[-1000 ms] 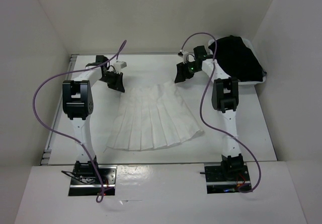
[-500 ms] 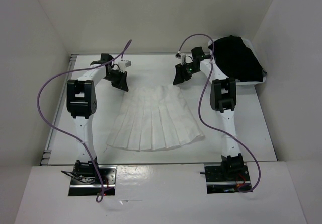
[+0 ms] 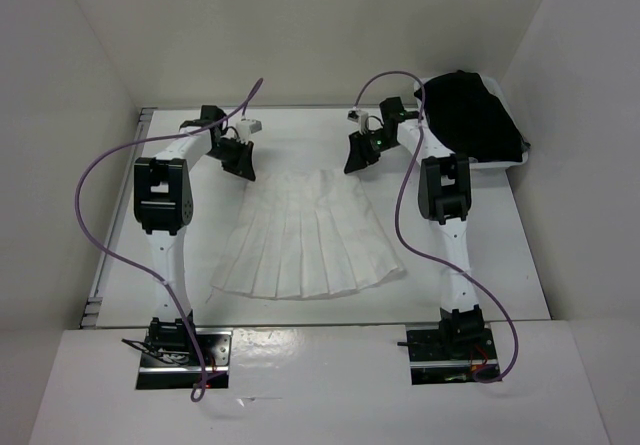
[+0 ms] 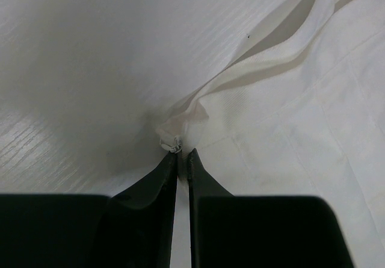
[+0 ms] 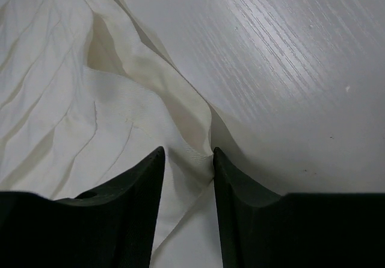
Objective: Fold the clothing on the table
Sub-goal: Flatten the skirt out
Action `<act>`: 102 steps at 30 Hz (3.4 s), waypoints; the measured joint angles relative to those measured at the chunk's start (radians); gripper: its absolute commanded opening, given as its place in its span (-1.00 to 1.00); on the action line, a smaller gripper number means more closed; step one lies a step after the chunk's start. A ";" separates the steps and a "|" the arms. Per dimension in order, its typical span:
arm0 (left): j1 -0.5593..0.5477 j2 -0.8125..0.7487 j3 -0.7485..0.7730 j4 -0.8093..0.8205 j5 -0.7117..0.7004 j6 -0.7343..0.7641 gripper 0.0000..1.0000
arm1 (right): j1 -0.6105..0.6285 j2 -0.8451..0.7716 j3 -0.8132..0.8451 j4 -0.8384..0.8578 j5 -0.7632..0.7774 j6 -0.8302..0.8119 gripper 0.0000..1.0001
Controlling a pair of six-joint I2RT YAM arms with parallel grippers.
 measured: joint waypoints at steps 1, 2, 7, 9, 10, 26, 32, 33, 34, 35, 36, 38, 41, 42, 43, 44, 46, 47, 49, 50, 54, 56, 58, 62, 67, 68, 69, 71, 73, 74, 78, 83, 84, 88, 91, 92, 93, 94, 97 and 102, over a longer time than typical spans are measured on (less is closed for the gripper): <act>0.000 0.000 0.001 0.000 0.000 0.000 -1.00 | 0.000 0.000 -0.003 -0.002 0.001 -0.002 -0.24; 0.000 0.002 0.004 -0.002 0.000 0.000 -1.00 | 0.000 0.000 -0.004 -0.004 0.001 -0.005 -0.39; 0.000 0.019 0.032 -0.009 0.011 -0.001 -1.00 | 0.002 0.000 -0.015 -0.020 0.032 0.002 -1.00; 0.000 0.021 0.044 -0.019 0.011 -0.001 -1.00 | 0.002 -0.003 -0.014 -0.022 0.041 0.008 -1.00; 0.000 0.021 0.054 -0.030 0.011 -0.001 -1.00 | 0.003 -0.005 -0.013 -0.026 0.047 0.013 -1.00; -0.065 -0.200 0.730 -0.320 0.111 0.000 -1.00 | 0.015 -0.549 0.236 -0.077 0.120 0.095 -1.00; -0.072 -0.326 0.840 -0.499 0.189 0.035 -1.00 | 0.017 -0.874 -0.077 -0.031 0.099 0.095 -1.00; -0.077 -0.360 0.806 -0.516 0.201 0.047 -1.00 | 0.017 -0.921 -0.139 -0.021 0.091 0.095 -1.00; -0.084 -0.396 0.769 -0.532 0.208 0.053 -1.00 | 0.017 -0.967 -0.195 -0.024 0.084 0.095 -1.00; -0.097 -0.435 0.720 -0.541 0.210 0.056 -1.00 | 0.017 -1.007 -0.245 -0.026 0.076 0.095 -1.00; -0.114 -0.476 0.669 -0.545 0.212 0.056 -1.00 | 0.017 -1.040 -0.278 -0.029 0.071 0.095 -1.00; -0.156 -0.588 0.517 -0.530 0.203 0.053 -1.00 | 0.017 -1.112 -0.349 -0.032 0.066 0.090 -1.00; -0.202 -0.792 0.263 -0.478 0.180 0.046 -1.00 | 0.017 -1.218 -0.438 -0.042 0.058 0.074 -1.00; -0.206 -0.871 0.186 -0.470 0.169 0.043 -1.00 | 0.017 -1.254 -0.468 -0.050 0.053 0.068 -1.00; -0.206 -0.942 0.119 -0.453 0.155 0.040 -1.00 | 0.017 -1.286 -0.492 -0.057 0.045 0.064 -1.00; -0.202 -1.031 0.038 -0.430 0.140 0.032 -1.00 | 0.014 -1.321 -0.518 -0.063 0.037 0.060 -1.00; -0.189 -1.163 -0.062 -0.408 0.122 0.023 -1.00 | 0.011 -1.364 -0.550 -0.073 0.015 0.058 -1.00; -0.182 -1.210 -0.105 -0.394 0.118 0.020 -1.00 | 0.011 -1.376 -0.562 -0.076 0.006 0.057 -1.00; -0.174 -1.291 -0.173 -0.366 0.116 0.016 -1.00 | 0.011 -1.378 -0.582 -0.075 -0.012 0.057 -1.00; -0.174 -1.307 -0.207 -0.347 0.115 0.013 -1.00 | 0.011 -1.372 -0.592 -0.072 -0.016 0.056 -1.00; -0.173 -1.225 -0.378 -0.250 0.101 -0.002 -1.00 | 0.010 -1.286 -0.643 -0.054 -0.014 0.058 -1.00; -0.174 -1.112 -0.455 -0.194 0.091 -0.004 -1.00 | 0.014 -1.212 -0.673 -0.034 0.009 0.061 -1.00; -0.175 -0.946 -0.525 -0.112 0.069 -0.007 -1.00 | 0.026 -1.119 -0.711 -0.006 0.053 0.064 -1.00; -0.175 -0.694 -0.591 -0.018 0.005 -0.024 -1.00 | 0.060 -0.909 -0.769 0.058 0.131 0.067 -1.00; -0.159 -0.488 -0.523 0.106 -0.025 -0.030 -1.00 | 0.068 -0.652 -0.737 0.163 0.188 0.069 -1.00; -0.151 -0.456 -0.513 0.129 -0.032 -0.031 -1.00 | 0.068 -0.603 -0.720 0.177 0.202 0.069 -1.00; -0.146 -0.434 -0.510 0.150 -0.042 -0.031 -1.00 | 0.068 -0.559 -0.702 0.191 0.216 0.069 -1.00; -0.136 -0.395 -0.503 0.177 -0.069 -0.032 -1.00 | 0.068 -0.491 -0.671 0.219 0.247 0.075 -1.00; -0.131 -0.365 -0.484 0.196 -0.103 -0.032 -1.00 | 0.068 -0.453 -0.639 0.238 0.277 0.082 -1.00; -0.131 -0.351 -0.467 0.198 -0.119 -0.032 -1.00 | 0.068 -0.440 -0.616 0.245 0.295 0.089 -1.00; -0.130 -0.294 -0.364 0.230 -0.171 -0.034 -1.00 | 0.068 -0.421 -0.530 0.293 0.362 0.115 -1.00; -0.129 -0.234 -0.241 0.271 -0.217 -0.054 -0.99 | 0.068 -0.404 -0.438 0.341 0.434 0.150 -1.00; -0.129 -0.227 -0.222 0.273 -0.224 -0.056 -0.91 | 0.068 -0.396 -0.425 0.349 0.446 0.156 -1.00; -0.130 -0.208 -0.178 0.299 -0.255 -0.064 0.47 | 0.068 -0.374 -0.399 0.361 0.503 0.188 0.26; -0.132 -0.199 -0.146 0.302 -0.296 -0.096 0.78 | 0.068 -0.355 -0.369 0.357 0.578 0.216 0.82; -0.132 -0.198 -0.139 0.304 -0.313 -0.110 1.00 | 0.068 -0.352 -0.356 0.355 0.605 0.227 0.97; -0.130 -0.199 -0.132 0.304 -0.328 -0.122 1.00 | 0.068 -0.351 -0.344 0.353 0.631 0.238 0.98; -0.128 -0.201 -0.122 0.301 -0.342 -0.135 1.00 | 0.068 -0.356 -0.330 0.351 0.657 0.247 0.98; -0.116 -0.221 -0.078 0.261 -0.399 -0.179 1.00 | 0.066 -0.404 -0.315 0.344 0.726 0.266 0.98; -0.060 -0.417 -0.042 0.173 -0.452 -0.251 1.00 | 0.054 -0.620 -0.335 0.293 0.793 0.286 0.98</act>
